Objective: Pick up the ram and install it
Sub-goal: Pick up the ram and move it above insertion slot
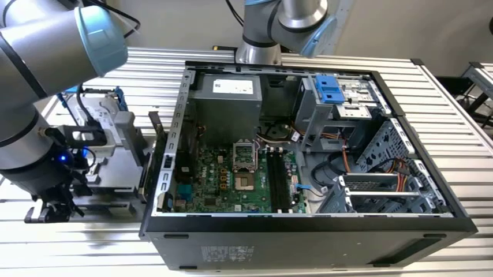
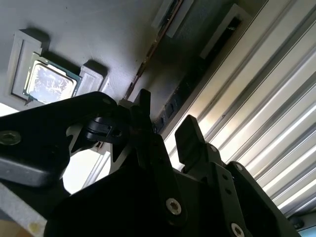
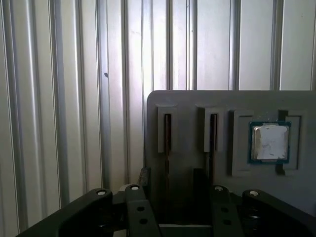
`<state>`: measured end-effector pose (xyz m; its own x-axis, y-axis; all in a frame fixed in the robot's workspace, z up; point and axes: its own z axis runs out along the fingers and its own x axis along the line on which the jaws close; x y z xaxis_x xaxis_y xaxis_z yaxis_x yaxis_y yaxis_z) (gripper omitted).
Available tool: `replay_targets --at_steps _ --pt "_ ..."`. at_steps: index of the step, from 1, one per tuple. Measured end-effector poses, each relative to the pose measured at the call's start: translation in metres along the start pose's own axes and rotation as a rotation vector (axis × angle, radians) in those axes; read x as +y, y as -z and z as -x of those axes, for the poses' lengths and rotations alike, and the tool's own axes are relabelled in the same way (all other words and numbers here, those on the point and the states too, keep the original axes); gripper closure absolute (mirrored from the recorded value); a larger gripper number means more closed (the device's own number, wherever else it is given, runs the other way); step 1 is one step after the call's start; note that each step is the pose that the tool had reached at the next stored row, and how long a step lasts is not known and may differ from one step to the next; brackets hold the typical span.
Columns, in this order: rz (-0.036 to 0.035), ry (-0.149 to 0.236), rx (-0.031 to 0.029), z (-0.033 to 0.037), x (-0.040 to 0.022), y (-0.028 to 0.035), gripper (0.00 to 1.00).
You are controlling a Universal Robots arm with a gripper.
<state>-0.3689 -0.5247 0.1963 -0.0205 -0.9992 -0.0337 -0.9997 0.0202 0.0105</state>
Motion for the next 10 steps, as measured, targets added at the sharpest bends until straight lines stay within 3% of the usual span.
replay_targets --at_steps 10 --pt "0.0001 0.0 0.0001 -0.0018 0.0001 -0.0025 0.0"
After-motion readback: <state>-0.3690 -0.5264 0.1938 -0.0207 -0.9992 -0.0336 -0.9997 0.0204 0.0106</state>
